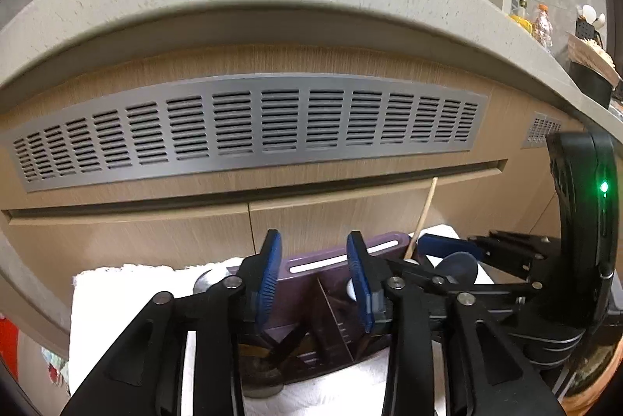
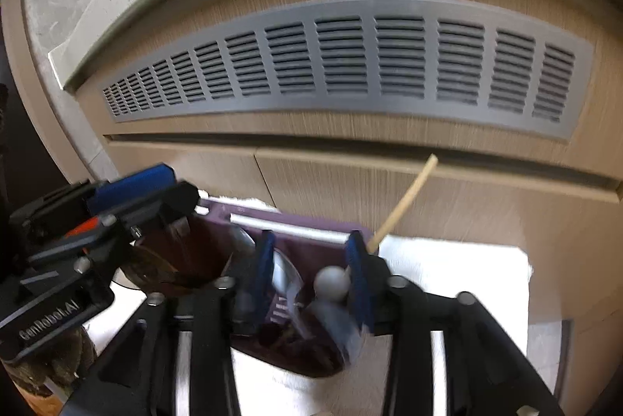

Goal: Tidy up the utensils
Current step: 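Lower both spoons into the maroon caddy and open both tools to release them, then grasp the wooden chopstick with the left tool while the right tool reaches the black-handled spoon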

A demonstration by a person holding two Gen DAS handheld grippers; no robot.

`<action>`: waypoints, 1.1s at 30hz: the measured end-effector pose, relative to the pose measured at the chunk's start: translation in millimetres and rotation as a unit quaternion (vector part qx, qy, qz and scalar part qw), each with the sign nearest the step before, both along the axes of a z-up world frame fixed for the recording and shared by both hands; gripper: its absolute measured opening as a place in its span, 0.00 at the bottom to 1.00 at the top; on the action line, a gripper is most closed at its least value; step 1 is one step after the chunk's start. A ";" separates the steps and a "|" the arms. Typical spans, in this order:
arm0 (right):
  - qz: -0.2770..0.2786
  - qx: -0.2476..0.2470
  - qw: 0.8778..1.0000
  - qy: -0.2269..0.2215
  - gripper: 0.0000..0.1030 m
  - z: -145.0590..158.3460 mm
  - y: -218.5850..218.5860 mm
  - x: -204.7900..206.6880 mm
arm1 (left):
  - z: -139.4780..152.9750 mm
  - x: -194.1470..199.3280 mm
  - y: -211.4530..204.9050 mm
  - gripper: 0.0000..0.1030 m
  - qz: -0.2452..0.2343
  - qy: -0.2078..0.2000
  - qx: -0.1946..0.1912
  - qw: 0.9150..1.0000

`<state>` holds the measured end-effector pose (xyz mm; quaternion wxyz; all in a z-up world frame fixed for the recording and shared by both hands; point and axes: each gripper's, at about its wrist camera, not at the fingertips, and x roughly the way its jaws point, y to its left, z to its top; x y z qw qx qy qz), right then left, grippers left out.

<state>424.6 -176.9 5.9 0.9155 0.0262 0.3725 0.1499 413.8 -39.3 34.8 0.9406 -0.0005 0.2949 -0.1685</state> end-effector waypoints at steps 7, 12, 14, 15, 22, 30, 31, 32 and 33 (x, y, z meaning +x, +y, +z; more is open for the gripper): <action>-0.020 -0.018 0.999 -0.039 0.52 22.8 -10.7 -44.0 | 25.4 -38.3 11.8 0.42 0.007 -0.025 -0.008 1.000; -0.035 -0.049 0.996 -0.060 0.60 31.1 -17.8 -89.2 | 30.2 -84.1 32.7 0.53 0.026 -0.039 -0.006 0.999; -0.035 -0.064 0.995 -0.064 0.63 26.7 -15.9 -106.7 | 23.3 -100.9 42.9 0.53 0.037 -0.035 0.000 0.999; -0.031 -0.074 0.995 -0.063 0.63 22.1 -13.8 -116.8 | 15.7 -112.2 50.0 0.53 0.045 -0.027 0.003 0.999; 0.015 -0.138 0.990 -0.032 0.63 -27.3 1.1 -173.2 | -55.9 -151.6 86.8 0.53 0.078 0.099 -0.015 0.992; 0.024 -0.144 0.989 0.016 0.63 -69.9 -3.8 -210.6 | -122.3 -154.6 82.3 0.47 0.094 0.198 -0.003 0.976; 0.023 -0.145 0.989 0.017 0.63 -72.4 -4.7 -214.4 | -124.1 -154.0 79.6 0.42 0.092 0.199 0.006 0.976; 0.021 -0.147 0.989 0.018 0.63 -73.8 -7.2 -217.3 | -126.5 -154.1 78.5 0.39 0.092 0.201 0.013 0.975; 0.020 -0.150 0.988 0.017 0.63 -75.2 -8.2 -220.4 | -128.2 -153.1 77.2 0.35 0.090 0.205 0.017 0.974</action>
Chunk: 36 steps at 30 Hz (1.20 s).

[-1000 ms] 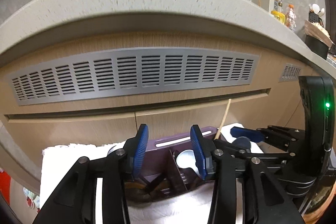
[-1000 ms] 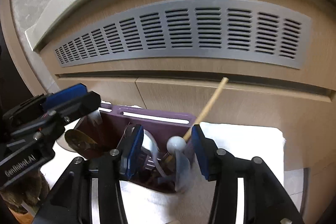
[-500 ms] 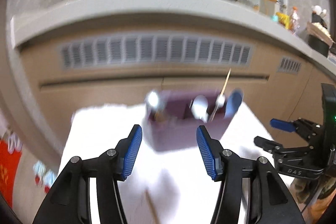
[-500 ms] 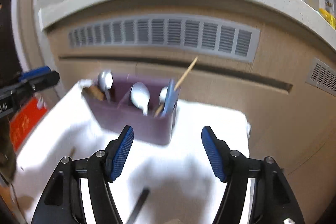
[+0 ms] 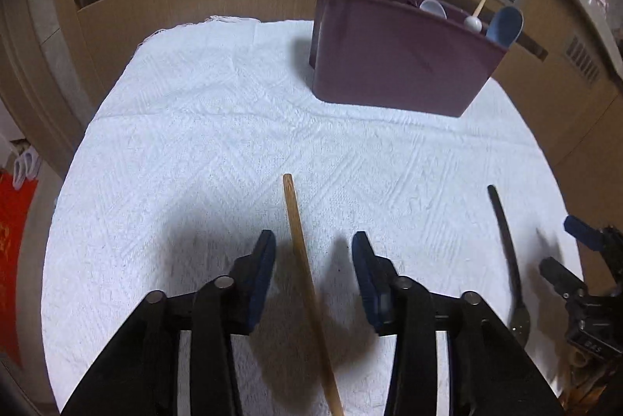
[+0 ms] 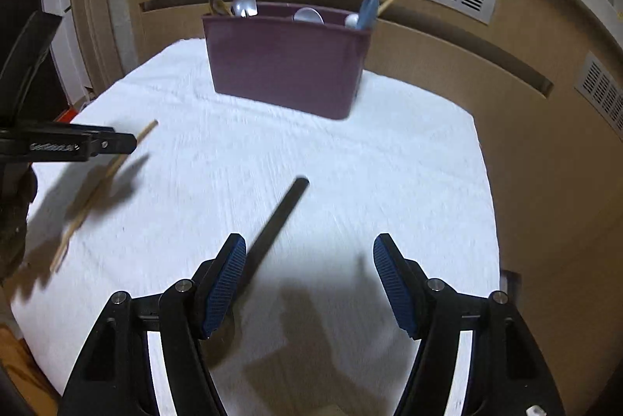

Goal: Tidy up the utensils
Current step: 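Grasp the wooden chopstick with the left tool while the right tool reaches the black-handled spoon, then lift the chopstick with the left tool while the right tool grasps the black-handled spoon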

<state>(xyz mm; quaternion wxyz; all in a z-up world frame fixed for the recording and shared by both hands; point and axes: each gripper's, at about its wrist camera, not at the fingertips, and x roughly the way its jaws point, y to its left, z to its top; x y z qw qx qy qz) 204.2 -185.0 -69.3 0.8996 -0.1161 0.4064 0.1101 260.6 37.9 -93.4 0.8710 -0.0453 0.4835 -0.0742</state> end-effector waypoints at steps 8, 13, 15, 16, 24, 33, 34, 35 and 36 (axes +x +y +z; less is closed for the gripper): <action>0.004 -0.011 1.000 -0.004 0.63 -3.4 2.2 -2.4 | -12.0 8.9 -6.2 0.19 0.004 0.011 0.023 1.000; 0.007 -0.008 1.000 0.004 0.64 -5.2 5.1 -0.4 | -2.1 -2.8 -9.0 0.06 -0.002 -0.027 0.015 1.000; 0.006 -0.001 1.000 0.009 0.72 -4.3 4.1 0.9 | 11.1 -11.1 -9.5 0.06 -0.005 -0.055 -0.001 0.998; 0.004 0.004 1.000 0.013 0.74 -4.2 3.7 2.7 | 18.0 -15.0 -8.8 0.06 -0.004 -0.068 -0.012 0.998; -0.030 0.047 0.997 0.057 0.36 -11.0 19.4 51.6 | 53.6 -41.7 -0.9 0.06 -0.011 -0.134 -0.071 0.988; -0.060 0.028 0.995 0.069 0.15 -27.0 39.8 73.0 | 54.9 -48.8 17.0 0.06 -0.005 -0.143 -0.108 0.984; -0.057 0.029 0.995 0.071 0.12 -26.2 40.9 72.5 | 54.4 -48.5 18.4 0.06 -0.003 -0.141 -0.113 0.984; -0.052 0.031 0.996 0.071 0.12 -24.7 41.5 71.1 | 54.3 -48.8 19.0 0.06 -0.003 -0.140 -0.116 0.983; -0.044 0.036 0.996 0.063 0.11 -20.2 41.9 67.2 | 55.5 -49.8 19.7 0.06 -0.003 -0.141 -0.117 0.983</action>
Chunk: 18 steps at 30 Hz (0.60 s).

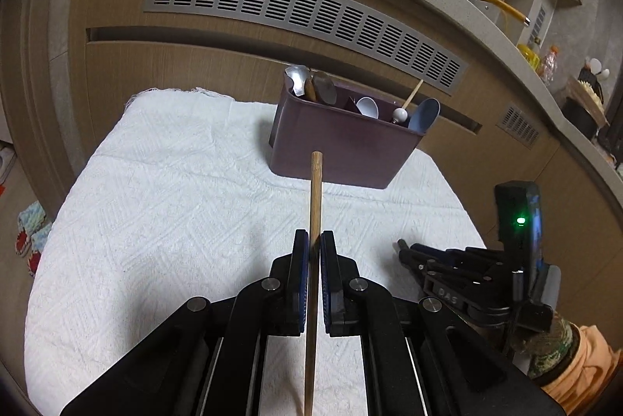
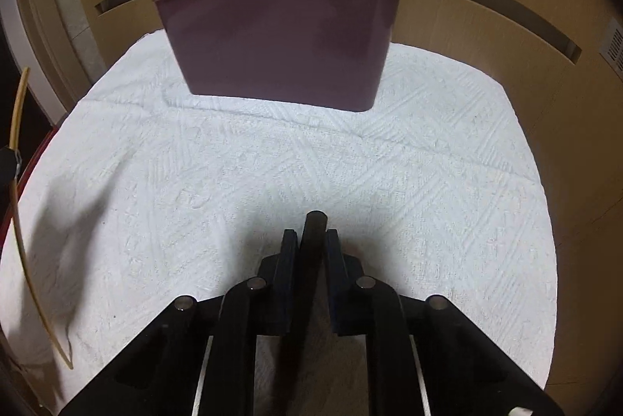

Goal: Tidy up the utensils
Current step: 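Lift the chopstick with the left tool while the right tool grasps the black-handled spoon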

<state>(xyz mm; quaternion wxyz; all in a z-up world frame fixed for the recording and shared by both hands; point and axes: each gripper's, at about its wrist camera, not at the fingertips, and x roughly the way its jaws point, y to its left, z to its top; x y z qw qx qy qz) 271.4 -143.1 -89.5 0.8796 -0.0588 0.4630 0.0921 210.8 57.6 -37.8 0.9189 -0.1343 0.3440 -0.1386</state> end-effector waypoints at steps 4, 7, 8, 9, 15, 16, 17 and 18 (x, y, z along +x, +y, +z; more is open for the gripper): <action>0.019 0.014 0.999 -0.049 0.11 31.9 -1.6 -23.8 | 6.9 -7.1 -1.1 0.06 -0.002 -0.008 -0.002 1.000; 0.030 0.029 0.996 -0.077 0.11 57.1 -4.8 -44.2 | 14.7 -15.0 -5.2 0.06 -0.005 -0.017 -0.001 1.000; 0.034 0.031 0.995 -0.089 0.11 65.1 -5.8 -53.1 | 18.6 -18.6 -7.3 0.06 -0.007 -0.021 -0.001 1.000; 0.038 0.032 0.994 -0.099 0.11 71.9 -6.1 -61.2 | 22.6 -21.9 -9.5 0.06 -0.009 -0.025 0.000 1.000; 0.056 0.045 0.986 -0.150 0.11 106.0 -13.4 -99.3 | 44.5 -37.8 -21.5 0.06 -0.014 -0.047 0.020 0.999; 0.056 0.048 0.985 -0.156 0.11 110.1 -16.2 -103.5 | 43.6 -35.8 -22.4 0.06 -0.011 -0.041 0.028 0.999; 0.054 0.050 0.984 -0.160 0.11 113.2 -19.4 -106.7 | 39.3 -30.1 -23.3 0.06 -0.007 -0.026 0.038 0.999; 0.051 0.051 0.984 -0.163 0.11 112.8 -22.6 -107.9 | 33.4 -24.4 -23.1 0.08 -0.007 -0.011 0.046 0.999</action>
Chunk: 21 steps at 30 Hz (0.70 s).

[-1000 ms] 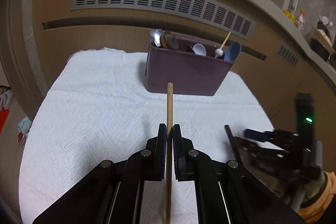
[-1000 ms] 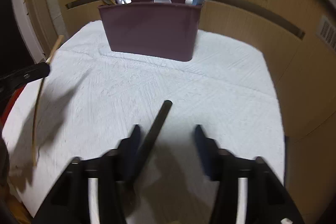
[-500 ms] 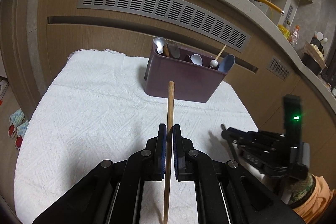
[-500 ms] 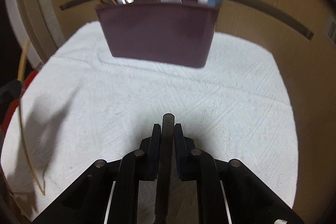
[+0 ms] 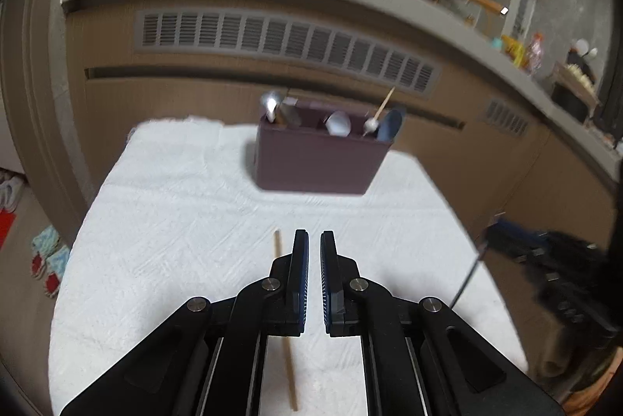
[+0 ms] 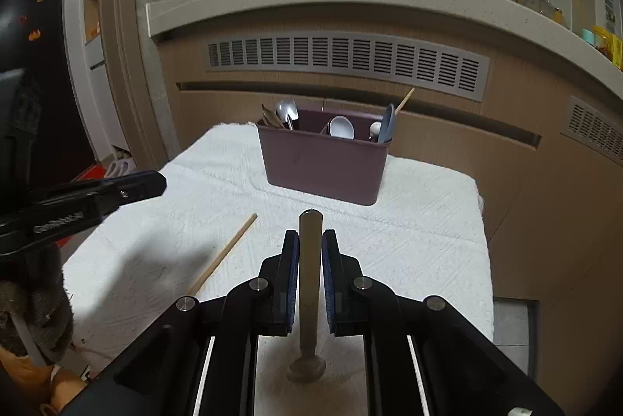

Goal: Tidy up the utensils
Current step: 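Lift the chopstick with the left tool while the right tool grasps the black-handled spoon, then carry the chopstick over the caddy with the left tool while the right tool carries its spoon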

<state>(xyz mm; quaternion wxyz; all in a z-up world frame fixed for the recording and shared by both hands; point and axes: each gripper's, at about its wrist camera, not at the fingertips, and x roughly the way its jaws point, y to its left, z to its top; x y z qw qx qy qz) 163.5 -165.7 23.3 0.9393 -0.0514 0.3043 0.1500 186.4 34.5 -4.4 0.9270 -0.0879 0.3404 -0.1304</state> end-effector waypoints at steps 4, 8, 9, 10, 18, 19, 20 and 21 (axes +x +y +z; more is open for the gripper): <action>-0.006 0.009 1.000 0.001 0.10 1.3 -10.1 -1.3 | -47.0 40.9 -13.0 0.09 -0.035 0.114 0.037 0.992; -0.003 0.009 1.000 0.003 0.10 -0.5 -11.6 1.6 | -76.9 77.4 -22.2 0.09 -0.022 0.176 0.071 0.982; -0.003 0.009 1.000 0.002 0.10 -0.6 -12.1 1.3 | -78.9 83.2 -24.4 0.09 -0.016 0.178 0.084 0.980; -0.001 0.010 1.000 0.002 0.10 -0.8 -12.3 1.1 | -80.3 87.7 -25.9 0.09 -0.012 0.182 0.092 0.979; 0.005 0.012 1.000 0.000 0.10 -1.4 -18.9 -3.0 | -91.0 115.7 -43.9 0.12 -0.008 0.223 0.145 0.964; 0.005 0.012 1.000 0.000 0.10 -1.4 -19.5 -3.2 | -91.6 117.4 -44.1 0.12 -0.007 0.229 0.143 0.963; 0.005 0.012 1.000 0.000 0.10 -1.5 -20.4 -3.6 | -91.6 118.9 -43.5 0.12 -0.007 0.234 0.140 0.962; 0.006 0.012 1.000 0.000 0.10 -1.3 -20.1 -3.9 | -92.1 121.1 -43.0 0.13 -0.008 0.240 0.136 0.961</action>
